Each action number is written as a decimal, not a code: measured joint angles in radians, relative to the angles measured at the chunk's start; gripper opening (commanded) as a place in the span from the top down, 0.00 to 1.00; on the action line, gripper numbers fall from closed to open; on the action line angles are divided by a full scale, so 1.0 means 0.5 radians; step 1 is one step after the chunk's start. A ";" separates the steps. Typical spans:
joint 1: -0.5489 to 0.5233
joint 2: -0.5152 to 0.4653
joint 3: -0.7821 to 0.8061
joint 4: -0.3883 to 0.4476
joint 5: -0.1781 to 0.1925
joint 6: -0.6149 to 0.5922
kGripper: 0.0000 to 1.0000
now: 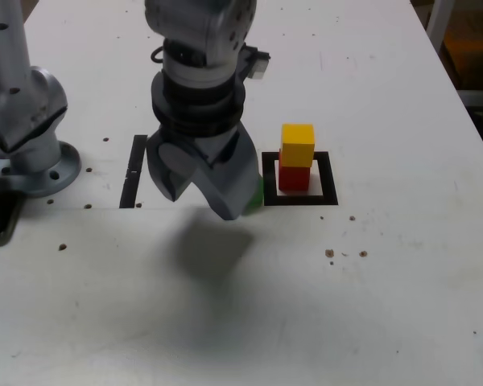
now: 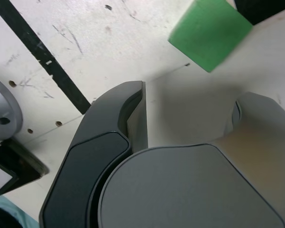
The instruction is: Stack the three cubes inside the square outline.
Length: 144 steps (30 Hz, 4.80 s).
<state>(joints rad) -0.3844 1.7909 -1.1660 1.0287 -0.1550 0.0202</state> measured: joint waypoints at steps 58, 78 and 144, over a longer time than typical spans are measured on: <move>0.069 0.224 0.076 -0.244 0.091 0.365 0.21; 0.109 0.190 0.184 -0.266 0.087 0.367 0.21; 0.235 0.264 0.153 -0.275 0.081 0.442 0.67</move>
<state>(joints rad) -0.2672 1.9231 -1.0893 0.8911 -0.1144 0.2412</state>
